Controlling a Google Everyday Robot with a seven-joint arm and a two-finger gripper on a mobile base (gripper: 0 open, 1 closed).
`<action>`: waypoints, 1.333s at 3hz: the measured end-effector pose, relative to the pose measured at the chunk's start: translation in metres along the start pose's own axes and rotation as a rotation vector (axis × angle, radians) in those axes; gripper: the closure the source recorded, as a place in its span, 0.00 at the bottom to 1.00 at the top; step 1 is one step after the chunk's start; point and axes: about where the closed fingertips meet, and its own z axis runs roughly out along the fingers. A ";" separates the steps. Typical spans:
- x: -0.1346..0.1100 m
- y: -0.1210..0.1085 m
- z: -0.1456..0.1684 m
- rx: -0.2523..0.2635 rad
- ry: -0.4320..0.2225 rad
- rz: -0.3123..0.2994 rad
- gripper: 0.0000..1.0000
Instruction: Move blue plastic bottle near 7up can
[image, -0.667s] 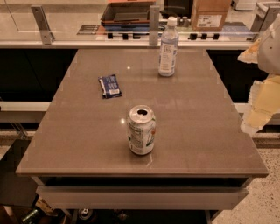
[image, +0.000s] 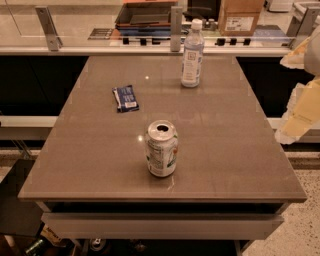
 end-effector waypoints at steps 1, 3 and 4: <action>0.017 -0.011 0.004 -0.001 -0.136 0.162 0.00; 0.060 -0.014 0.034 0.081 -0.499 0.387 0.00; 0.059 -0.012 0.054 0.100 -0.652 0.433 0.00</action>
Offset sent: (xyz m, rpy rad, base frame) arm 0.0160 -0.0675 -0.0097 0.8309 -0.2723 -0.3450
